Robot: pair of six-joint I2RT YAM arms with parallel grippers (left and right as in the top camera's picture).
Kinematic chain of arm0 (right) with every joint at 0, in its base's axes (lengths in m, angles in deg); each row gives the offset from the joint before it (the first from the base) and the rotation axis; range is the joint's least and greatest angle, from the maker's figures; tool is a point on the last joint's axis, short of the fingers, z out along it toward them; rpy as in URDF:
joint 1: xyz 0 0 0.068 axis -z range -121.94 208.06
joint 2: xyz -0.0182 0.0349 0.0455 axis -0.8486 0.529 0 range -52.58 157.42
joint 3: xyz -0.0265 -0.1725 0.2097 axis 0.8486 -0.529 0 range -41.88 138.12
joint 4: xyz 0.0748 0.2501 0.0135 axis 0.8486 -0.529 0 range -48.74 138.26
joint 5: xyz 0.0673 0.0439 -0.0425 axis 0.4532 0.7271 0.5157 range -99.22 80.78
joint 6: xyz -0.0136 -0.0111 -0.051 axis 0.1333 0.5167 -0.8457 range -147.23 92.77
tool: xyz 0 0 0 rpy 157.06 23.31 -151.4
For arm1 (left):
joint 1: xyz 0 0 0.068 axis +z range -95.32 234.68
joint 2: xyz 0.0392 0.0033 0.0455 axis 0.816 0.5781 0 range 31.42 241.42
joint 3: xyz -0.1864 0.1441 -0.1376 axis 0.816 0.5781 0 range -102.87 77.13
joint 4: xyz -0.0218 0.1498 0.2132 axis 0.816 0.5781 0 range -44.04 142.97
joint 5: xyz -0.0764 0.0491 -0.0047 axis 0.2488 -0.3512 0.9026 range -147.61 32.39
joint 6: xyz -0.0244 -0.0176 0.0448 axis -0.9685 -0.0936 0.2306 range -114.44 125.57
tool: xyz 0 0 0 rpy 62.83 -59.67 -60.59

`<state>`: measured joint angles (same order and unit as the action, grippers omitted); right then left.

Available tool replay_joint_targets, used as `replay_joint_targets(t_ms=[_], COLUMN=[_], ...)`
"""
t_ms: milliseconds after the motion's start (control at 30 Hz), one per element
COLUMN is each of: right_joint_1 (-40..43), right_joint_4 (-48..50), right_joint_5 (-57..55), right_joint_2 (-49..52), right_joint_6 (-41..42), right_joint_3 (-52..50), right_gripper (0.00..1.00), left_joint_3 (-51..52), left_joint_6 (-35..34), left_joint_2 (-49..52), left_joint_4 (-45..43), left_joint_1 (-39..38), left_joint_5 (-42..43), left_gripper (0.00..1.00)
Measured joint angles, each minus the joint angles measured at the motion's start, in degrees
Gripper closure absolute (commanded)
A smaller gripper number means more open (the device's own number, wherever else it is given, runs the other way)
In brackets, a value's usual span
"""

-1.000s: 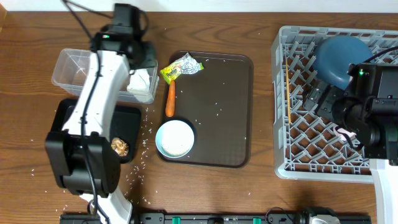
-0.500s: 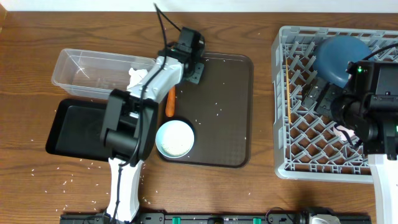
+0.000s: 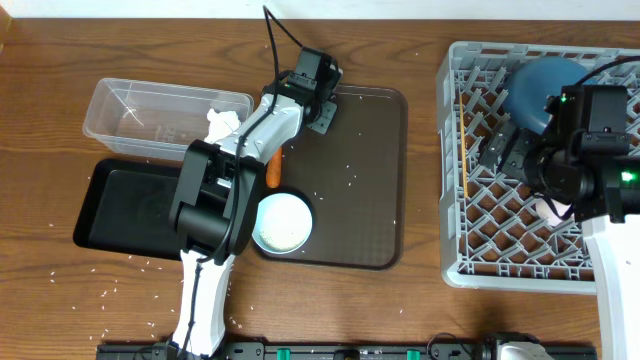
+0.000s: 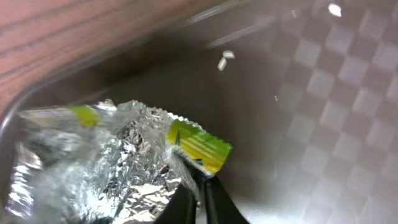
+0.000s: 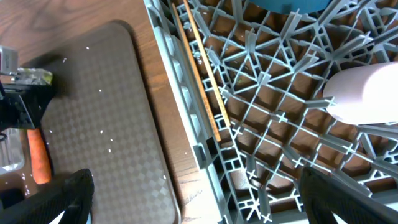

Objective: Sort waste into correct bins and load items into the dishwasher rack
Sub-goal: 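Reach the left gripper to the yellow snack wrapper and grasp it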

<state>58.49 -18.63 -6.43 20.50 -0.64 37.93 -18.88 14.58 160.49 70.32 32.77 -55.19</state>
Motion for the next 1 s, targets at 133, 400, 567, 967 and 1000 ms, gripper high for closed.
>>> replay_joint_targets(t_ms=[133,400,567,967,1000], right_joint_1=[0.0,0.0,0.0,0.0,0.0], right_joint_4=[0.0,-0.1,-0.1,-0.1,-0.2], right_joint_5=[0.2,0.2,0.2,0.3,0.3], right_joint_2=[0.0,0.0,0.0,0.0,0.0], right_joint_6=[0.0,0.0,0.0,0.0,0.0], right_joint_3=[0.0,0.0,0.0,0.0,0.0], right_gripper=[0.01,0.01,0.01,0.01,0.01], left_joint_3=[0.0,0.2,-0.1,1.8,2.5], left_joint_6=[-0.2,-2.8,-5.6,-4.4,-4.1], left_joint_2=[0.0,-11.8,-26.1,-25.7,-23.9], left_joint_4=[5.0,17.7,20.3,17.5,16.2], left_joint_1=[0.0,0.0,0.7,3.0,2.3], left_joint_5=[0.0,0.0,-2.4,0.3,0.2], left_gripper=[0.94,0.94,0.94,0.47,0.44])
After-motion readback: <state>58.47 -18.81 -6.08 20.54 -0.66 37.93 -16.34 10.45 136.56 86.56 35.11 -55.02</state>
